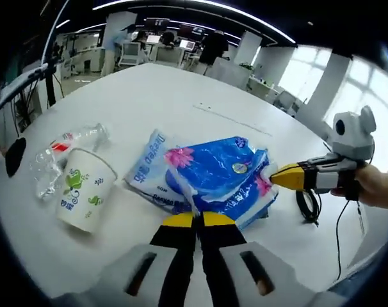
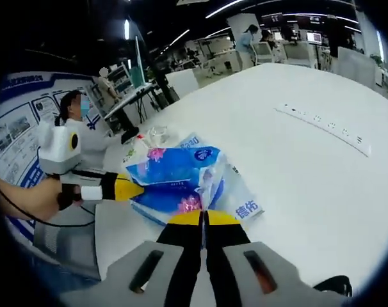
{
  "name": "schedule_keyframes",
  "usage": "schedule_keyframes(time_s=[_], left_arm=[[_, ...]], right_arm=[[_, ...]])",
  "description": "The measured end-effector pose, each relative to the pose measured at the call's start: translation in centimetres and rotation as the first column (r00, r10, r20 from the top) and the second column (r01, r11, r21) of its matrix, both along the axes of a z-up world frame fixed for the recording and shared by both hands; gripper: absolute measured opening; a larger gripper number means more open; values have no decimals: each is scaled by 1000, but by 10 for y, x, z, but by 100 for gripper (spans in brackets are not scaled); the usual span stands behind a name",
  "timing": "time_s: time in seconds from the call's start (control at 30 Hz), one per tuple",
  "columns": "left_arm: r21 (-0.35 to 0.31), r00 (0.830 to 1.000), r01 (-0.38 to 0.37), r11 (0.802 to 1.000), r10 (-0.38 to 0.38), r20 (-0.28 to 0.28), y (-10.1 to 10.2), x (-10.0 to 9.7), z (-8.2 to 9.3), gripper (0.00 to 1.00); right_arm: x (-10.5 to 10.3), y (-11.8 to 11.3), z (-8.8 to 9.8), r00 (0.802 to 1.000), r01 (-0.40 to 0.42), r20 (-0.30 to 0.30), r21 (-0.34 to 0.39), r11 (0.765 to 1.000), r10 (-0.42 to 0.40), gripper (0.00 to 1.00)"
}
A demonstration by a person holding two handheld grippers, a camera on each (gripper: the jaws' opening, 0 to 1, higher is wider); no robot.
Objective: Arrange the tabletop items into an orderly group along one side of the table until the central work area is clear of visible clutter.
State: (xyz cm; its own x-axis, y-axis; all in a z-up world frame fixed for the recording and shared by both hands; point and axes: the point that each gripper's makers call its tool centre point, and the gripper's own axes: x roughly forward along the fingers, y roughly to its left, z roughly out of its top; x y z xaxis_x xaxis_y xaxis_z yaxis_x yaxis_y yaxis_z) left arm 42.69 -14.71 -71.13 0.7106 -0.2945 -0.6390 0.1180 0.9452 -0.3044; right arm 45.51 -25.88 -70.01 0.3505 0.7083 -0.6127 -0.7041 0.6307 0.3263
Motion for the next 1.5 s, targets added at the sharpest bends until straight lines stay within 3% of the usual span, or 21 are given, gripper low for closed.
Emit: schedule_keyframes(time_s=[0.27,0.47,0.67,0.77,0.93,1.07,1.17,1.5], left_arm=[[-20,990,144,989,-144,14,-39,23,12,0],[-3,958,286,958,-286,36,-78,43,21,0],[-24,933,359,933,-357,49,-110,60,27,0],[-12,912,408,913,-407,55,-130,67,28,0],[-22,893,449,893,-447,53,-155,74,28,0],[1,865,501,866,-500,49,-179,79,28,0],[-3,853,519,855,-519,53,-195,87,30,0],[21,816,576,817,-577,36,-230,106,22,0]], right_arm=[[4,-43,9,996,84,11,13,996,-84,0],[12,-80,12,984,177,3,29,984,-177,0],[21,-114,18,960,280,-10,72,957,-280,0],[23,-130,16,946,323,-20,79,943,-322,0],[28,-161,17,914,406,-32,95,909,-404,0],[31,-181,19,893,450,-33,95,888,-449,0],[35,-199,19,872,489,-36,97,867,-488,0],[47,-228,14,844,536,-36,81,841,-535,0]])
